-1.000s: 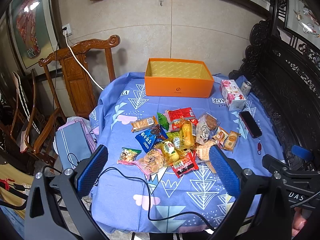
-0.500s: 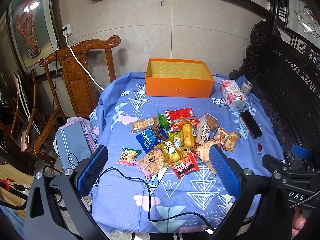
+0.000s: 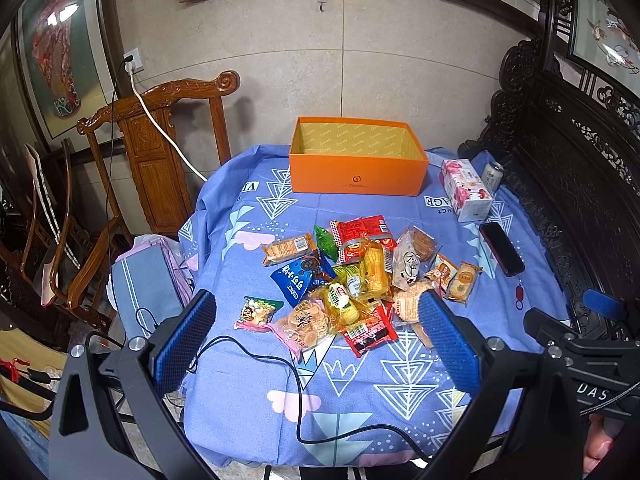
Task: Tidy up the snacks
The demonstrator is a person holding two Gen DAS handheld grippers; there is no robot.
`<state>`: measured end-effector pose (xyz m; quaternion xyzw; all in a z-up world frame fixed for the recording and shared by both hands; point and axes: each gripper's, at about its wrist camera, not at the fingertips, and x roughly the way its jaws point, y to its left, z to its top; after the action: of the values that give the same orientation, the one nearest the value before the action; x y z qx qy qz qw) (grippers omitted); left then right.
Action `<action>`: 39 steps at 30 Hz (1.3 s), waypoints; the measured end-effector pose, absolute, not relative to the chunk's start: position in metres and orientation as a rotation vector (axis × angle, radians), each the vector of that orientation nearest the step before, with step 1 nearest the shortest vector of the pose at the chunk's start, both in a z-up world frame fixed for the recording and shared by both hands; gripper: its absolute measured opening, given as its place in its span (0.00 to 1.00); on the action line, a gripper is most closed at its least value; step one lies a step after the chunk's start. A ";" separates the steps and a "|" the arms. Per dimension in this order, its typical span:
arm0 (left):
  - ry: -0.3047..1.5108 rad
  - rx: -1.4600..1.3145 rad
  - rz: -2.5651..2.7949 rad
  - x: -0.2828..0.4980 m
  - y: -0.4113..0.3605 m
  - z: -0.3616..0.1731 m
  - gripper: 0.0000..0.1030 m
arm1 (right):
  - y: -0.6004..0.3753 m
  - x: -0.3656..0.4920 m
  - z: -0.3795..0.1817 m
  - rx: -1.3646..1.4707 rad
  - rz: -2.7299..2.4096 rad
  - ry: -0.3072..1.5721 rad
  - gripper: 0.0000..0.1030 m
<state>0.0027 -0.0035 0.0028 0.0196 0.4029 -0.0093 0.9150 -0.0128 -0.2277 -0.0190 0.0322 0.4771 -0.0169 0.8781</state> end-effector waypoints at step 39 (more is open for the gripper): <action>0.961 0.022 -0.137 0.056 0.119 -0.122 0.96 | -0.192 0.155 -0.205 0.220 0.087 1.049 0.56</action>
<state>0.0558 0.1190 -0.1216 0.0107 0.4618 -0.0659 0.8845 0.1553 -0.1916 -0.2053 0.1049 0.4997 0.0412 0.8588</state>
